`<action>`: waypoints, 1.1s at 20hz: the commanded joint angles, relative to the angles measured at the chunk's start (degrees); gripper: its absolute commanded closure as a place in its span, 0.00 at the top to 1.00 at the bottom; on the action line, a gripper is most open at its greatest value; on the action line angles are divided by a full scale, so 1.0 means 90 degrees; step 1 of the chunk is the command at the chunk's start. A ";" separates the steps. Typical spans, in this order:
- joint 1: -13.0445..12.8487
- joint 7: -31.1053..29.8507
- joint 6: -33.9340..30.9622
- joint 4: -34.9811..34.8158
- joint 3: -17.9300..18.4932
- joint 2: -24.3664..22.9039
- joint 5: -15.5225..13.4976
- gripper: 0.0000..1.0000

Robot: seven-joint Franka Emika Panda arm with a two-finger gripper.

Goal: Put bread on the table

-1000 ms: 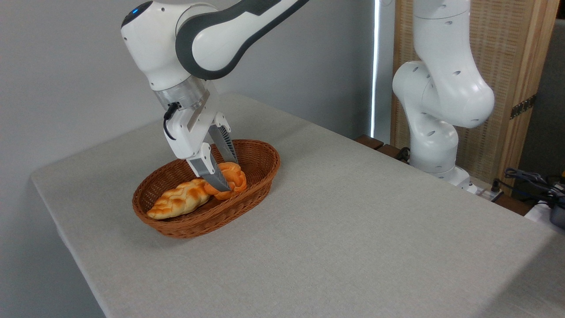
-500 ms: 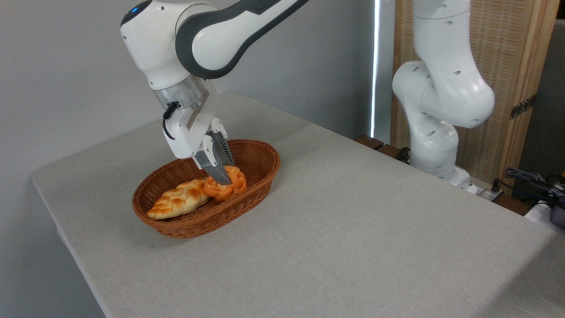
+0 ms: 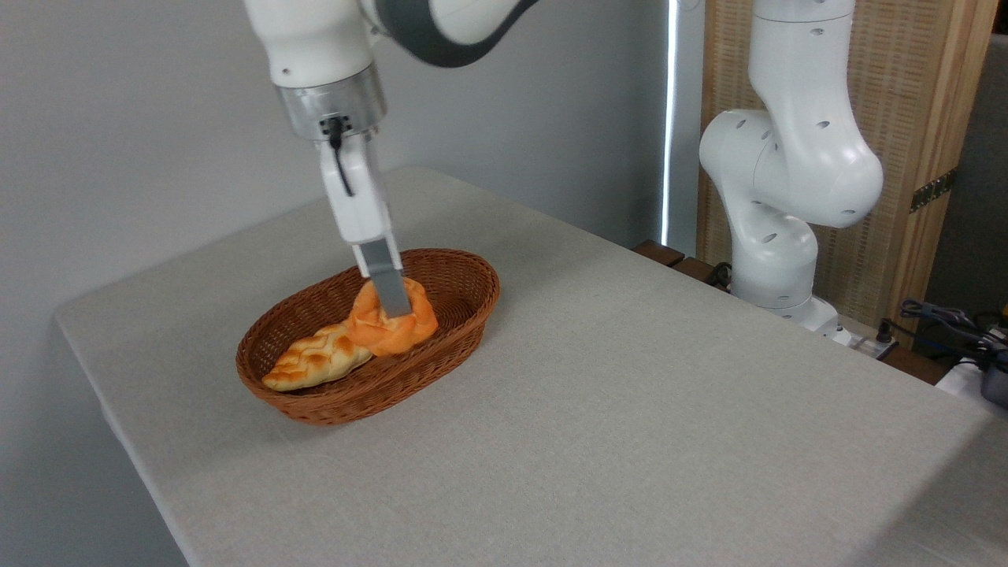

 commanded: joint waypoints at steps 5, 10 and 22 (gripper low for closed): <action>-0.0028 -0.0132 -0.0309 -0.0098 0.0807 0.0117 -0.0086 0.65; -0.0028 -0.0084 -0.0279 -0.0098 0.1022 0.0421 -0.0037 0.97; -0.0028 -0.0064 -0.0250 -0.0089 0.1022 0.0421 -0.0037 1.00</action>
